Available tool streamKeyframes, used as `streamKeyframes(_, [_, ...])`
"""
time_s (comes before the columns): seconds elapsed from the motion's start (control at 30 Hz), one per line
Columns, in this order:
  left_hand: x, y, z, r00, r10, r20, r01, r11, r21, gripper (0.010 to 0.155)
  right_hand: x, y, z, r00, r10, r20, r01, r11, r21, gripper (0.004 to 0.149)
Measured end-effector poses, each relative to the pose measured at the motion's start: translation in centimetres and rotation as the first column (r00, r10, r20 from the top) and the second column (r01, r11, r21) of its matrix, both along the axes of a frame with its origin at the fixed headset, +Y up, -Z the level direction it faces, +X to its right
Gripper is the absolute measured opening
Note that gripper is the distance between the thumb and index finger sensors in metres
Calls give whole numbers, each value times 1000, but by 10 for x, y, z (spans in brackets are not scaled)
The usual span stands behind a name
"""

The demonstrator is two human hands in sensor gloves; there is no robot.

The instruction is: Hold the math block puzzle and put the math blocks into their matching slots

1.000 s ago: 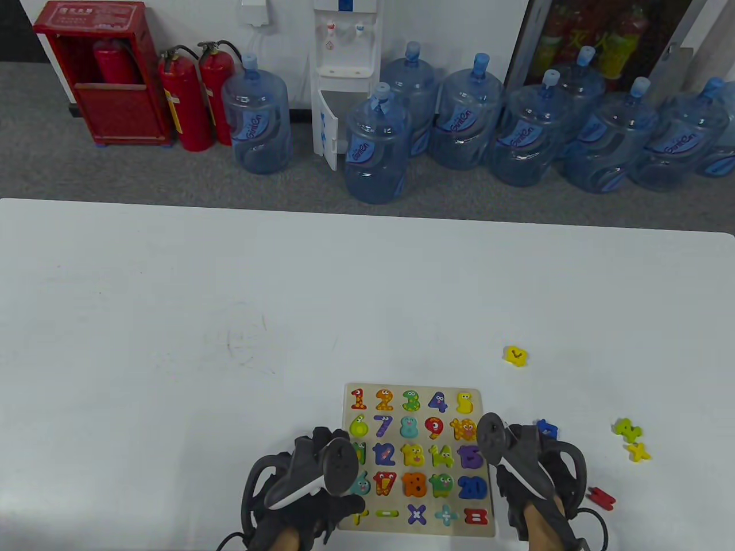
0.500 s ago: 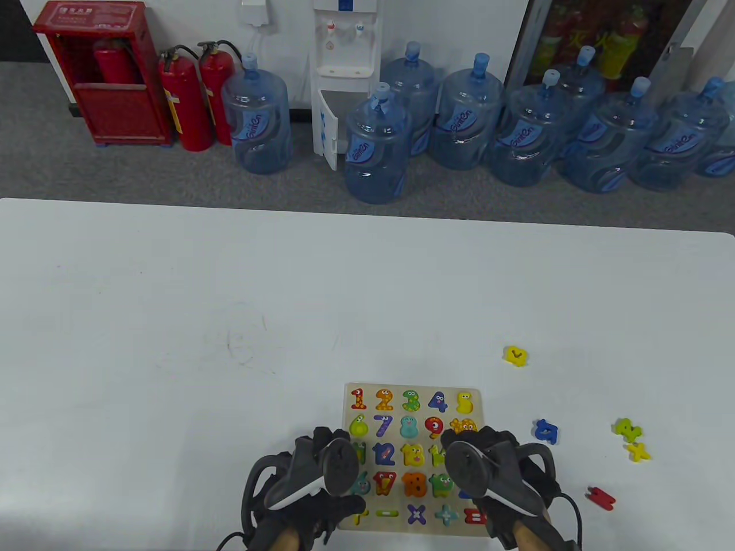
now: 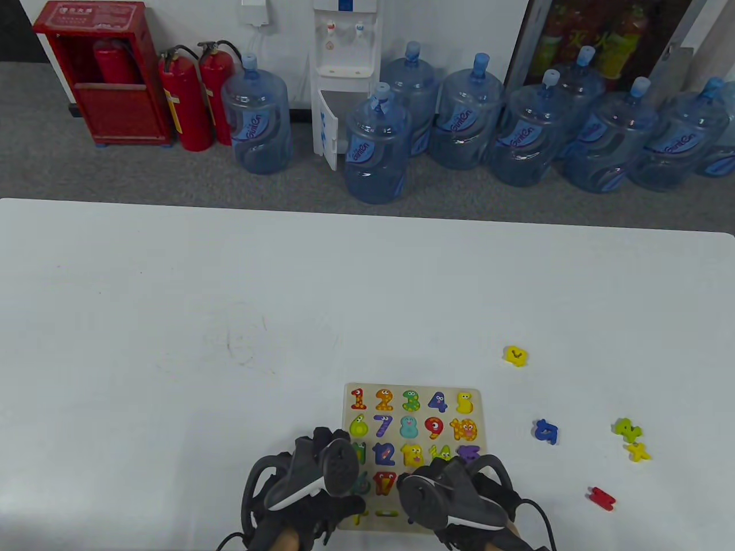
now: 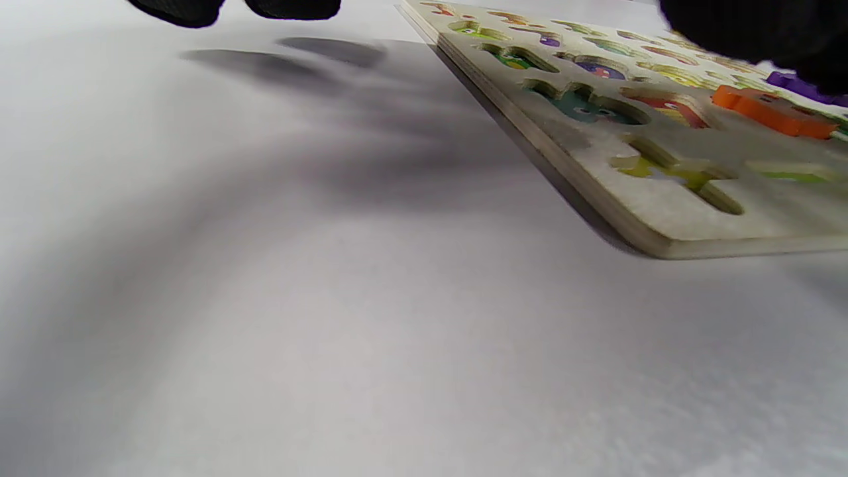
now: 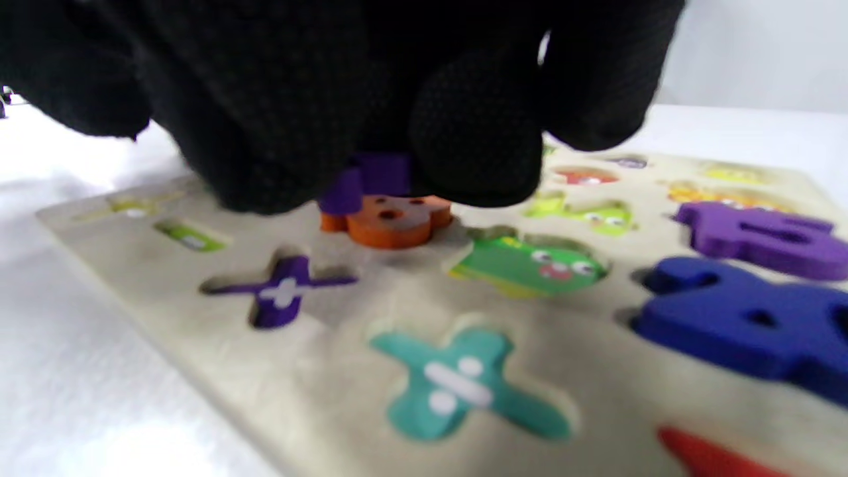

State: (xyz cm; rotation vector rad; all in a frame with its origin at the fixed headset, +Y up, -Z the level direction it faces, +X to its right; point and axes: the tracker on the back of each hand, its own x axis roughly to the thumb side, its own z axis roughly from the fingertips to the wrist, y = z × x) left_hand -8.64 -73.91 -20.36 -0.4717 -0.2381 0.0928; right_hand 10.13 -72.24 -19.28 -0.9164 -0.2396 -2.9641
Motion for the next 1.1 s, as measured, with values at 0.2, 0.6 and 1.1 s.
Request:
streamKeyframes(0.2, [0,0,0,1000,-1,1,1,1000,-1,96,-8,-4,5,999,14,-33,-14,1000,-13,58])
streamKeyframes(0.6, [0,-1,0,1000,-6,0,6,1000,-11,96,-25,-12,16,981,184,-54,-178,979,97,60])
streamKeyframes(1.1, [1,-1,0,1000,-4,2,4,1000,-14,96,9,11,0,996,-78,46,73,992,99,55])
